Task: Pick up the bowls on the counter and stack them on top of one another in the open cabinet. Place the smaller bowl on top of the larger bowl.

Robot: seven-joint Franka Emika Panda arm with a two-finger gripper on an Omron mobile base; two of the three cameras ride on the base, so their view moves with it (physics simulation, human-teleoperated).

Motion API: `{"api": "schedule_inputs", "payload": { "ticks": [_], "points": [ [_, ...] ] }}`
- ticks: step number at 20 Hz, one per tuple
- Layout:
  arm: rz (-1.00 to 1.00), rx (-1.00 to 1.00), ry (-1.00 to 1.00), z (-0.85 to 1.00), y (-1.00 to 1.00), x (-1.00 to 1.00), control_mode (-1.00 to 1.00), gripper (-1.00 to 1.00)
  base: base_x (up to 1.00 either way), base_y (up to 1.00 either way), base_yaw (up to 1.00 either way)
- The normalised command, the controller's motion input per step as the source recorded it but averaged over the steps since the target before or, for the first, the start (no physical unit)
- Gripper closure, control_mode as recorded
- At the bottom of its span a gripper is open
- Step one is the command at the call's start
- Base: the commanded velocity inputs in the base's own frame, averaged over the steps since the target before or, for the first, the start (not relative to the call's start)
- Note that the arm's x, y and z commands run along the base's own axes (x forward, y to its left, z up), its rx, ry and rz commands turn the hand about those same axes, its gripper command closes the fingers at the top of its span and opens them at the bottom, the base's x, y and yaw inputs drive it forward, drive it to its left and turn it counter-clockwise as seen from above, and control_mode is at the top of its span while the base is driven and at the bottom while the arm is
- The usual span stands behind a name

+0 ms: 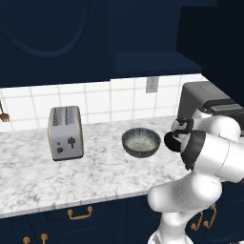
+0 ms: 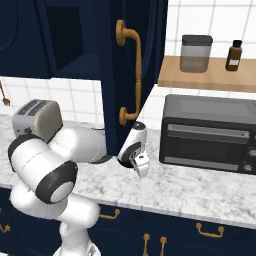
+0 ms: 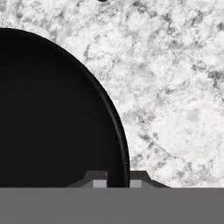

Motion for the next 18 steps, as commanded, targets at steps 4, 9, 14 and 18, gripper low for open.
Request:
{"api": "schedule_inputs", "payload": {
  "ticks": [4, 9, 14, 18],
  "points": [
    [-0.04, 0.00, 0.00, 0.60, 0.22, -0.44, -1.00, 1.00, 0.00, 0.00, 0.00],
    [-0.03, 0.00, 0.00, 0.80, 0.32, -0.34, -1.00, 1.00, 0.00, 0.00, 0.00],
    [0.00, 0.00, 0.00, 0.71, 0.27, -0.05, -1.00, 1.00, 0.00, 0.00, 0.00],
    [0.00, 0.00, 0.01, 0.43, 0.38, 0.11, -1.00, 1.00, 0.00, 0.00, 0.00]
  ]
}}
